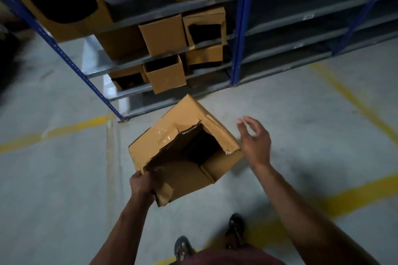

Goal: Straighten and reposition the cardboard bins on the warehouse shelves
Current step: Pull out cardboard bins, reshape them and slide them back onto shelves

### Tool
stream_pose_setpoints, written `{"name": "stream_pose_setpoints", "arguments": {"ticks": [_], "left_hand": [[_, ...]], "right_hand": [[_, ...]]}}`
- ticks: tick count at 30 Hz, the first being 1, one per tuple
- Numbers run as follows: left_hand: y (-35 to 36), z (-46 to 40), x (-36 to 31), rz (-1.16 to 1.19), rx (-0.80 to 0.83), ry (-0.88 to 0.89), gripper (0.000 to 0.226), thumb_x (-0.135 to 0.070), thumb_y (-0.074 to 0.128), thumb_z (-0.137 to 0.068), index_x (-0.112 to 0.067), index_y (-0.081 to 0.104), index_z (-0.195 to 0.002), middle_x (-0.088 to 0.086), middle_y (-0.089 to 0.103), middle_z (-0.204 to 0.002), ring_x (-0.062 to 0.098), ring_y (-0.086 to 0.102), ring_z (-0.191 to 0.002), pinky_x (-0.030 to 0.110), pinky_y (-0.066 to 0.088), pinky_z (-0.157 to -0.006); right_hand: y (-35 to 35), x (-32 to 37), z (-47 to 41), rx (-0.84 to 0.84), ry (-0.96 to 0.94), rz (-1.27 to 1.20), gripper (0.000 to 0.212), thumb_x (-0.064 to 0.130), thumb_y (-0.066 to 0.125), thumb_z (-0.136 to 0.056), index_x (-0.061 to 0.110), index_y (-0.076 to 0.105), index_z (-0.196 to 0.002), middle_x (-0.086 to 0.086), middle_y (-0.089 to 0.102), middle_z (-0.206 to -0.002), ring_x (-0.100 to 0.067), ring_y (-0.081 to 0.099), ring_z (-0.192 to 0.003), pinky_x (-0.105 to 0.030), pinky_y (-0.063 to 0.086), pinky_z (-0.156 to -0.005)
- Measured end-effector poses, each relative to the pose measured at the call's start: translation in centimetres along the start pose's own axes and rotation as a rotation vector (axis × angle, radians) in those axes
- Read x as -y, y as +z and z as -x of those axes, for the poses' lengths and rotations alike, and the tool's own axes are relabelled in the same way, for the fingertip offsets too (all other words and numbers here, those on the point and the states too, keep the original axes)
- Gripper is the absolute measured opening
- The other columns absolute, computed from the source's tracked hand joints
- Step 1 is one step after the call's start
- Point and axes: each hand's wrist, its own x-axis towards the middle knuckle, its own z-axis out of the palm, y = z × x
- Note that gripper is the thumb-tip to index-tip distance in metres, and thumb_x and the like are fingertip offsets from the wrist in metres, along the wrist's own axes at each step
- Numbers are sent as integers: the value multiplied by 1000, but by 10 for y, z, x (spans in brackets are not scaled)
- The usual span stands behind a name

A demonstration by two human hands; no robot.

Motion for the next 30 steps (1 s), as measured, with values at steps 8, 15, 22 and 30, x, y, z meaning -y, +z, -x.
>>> {"name": "stream_pose_setpoints", "arguments": {"ticks": [8,15,22,30], "left_hand": [[-36,10,18,182,107,-92,35,-12,75,-96,-9,64,-129,13,65,-125,34,62,-109,50,54,-92],[-32,23,33,378,331,-166,47,-8,78,-92,-11,63,-136,19,70,-132,44,66,-120,61,55,-103],[-38,22,23,-79,575,-269,71,-49,89,-78,-11,65,-133,17,70,-132,39,71,-115,56,63,-88],[-49,12,-72,-251,339,550,127,-78,79,-56,-45,23,-165,-7,15,-176,20,18,-160,56,27,-127]], "right_hand": [[49,-111,129,506,1190,-237,70,64,74,-84,16,51,-130,-14,56,-136,-37,55,-127,-57,53,-95],[118,-86,125,395,1127,-772,65,38,82,-87,16,51,-139,-22,61,-133,-44,61,-119,-58,56,-97],[83,-77,93,123,818,-645,28,2,72,-93,5,67,-121,-22,74,-115,-39,73,-104,-44,63,-78],[2,-42,25,135,503,-148,25,-1,61,-98,7,72,-120,-6,77,-97,-25,73,-82,-31,59,-62]]}}
